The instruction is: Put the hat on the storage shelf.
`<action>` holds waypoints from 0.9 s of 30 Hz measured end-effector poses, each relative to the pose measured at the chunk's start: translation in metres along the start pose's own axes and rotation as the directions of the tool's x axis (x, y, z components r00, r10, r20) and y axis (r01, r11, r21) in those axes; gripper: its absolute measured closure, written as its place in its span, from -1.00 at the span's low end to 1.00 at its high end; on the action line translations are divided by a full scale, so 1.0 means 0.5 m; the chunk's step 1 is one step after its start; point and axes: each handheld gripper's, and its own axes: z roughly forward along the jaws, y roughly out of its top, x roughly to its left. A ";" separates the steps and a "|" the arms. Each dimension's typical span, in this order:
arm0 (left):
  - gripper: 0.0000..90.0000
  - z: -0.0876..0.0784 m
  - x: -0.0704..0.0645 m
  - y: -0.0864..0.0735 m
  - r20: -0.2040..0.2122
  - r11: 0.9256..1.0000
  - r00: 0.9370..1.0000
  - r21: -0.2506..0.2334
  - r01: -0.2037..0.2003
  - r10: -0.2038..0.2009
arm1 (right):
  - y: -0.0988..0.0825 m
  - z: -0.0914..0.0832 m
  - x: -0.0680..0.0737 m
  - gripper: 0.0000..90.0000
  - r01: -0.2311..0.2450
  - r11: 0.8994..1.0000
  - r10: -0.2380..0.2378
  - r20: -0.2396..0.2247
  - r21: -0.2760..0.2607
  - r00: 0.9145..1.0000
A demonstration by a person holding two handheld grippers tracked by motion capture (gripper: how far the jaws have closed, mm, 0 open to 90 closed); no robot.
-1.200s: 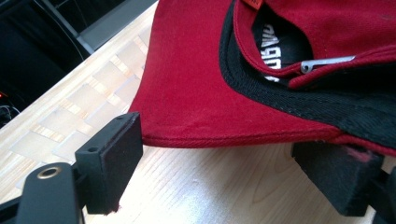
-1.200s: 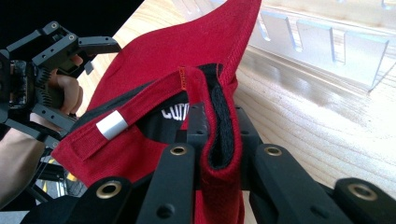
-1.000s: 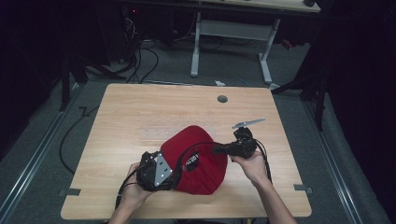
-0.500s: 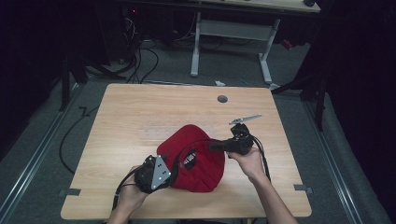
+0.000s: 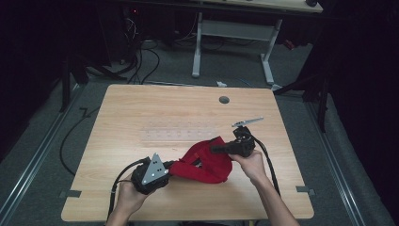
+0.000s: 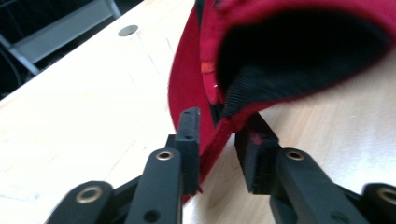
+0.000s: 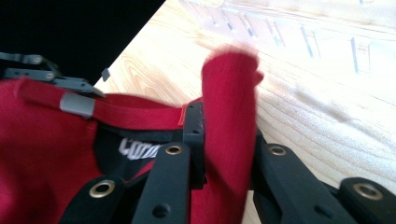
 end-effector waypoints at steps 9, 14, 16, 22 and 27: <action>0.78 -0.005 -0.003 0.015 0.056 0.999 0.998 0.035 0.033 -0.035 | -0.006 0.006 -0.009 0.76 -0.016 0.999 0.015 -0.029 -0.031 0.999; 0.83 -0.005 -0.013 0.020 0.073 0.999 0.997 0.040 0.031 -0.034 | -0.012 0.001 -0.020 0.61 -0.037 0.997 0.035 -0.034 -0.066 0.999; 0.84 -0.007 -0.014 0.023 0.077 0.999 0.997 0.044 0.023 -0.027 | -0.010 -0.006 -0.019 0.52 -0.033 0.995 0.031 -0.028 -0.094 0.999; 0.85 -0.016 -0.009 0.029 0.066 0.999 0.997 0.034 0.032 -0.034 | -0.010 -0.032 -0.018 0.31 -0.019 0.984 0.025 0.033 -0.178 0.999; 0.85 -0.017 -0.006 0.030 0.064 0.998 0.997 0.035 0.044 -0.046 | -0.013 -0.050 -0.014 0.17 0.021 0.969 0.004 0.104 -0.245 0.995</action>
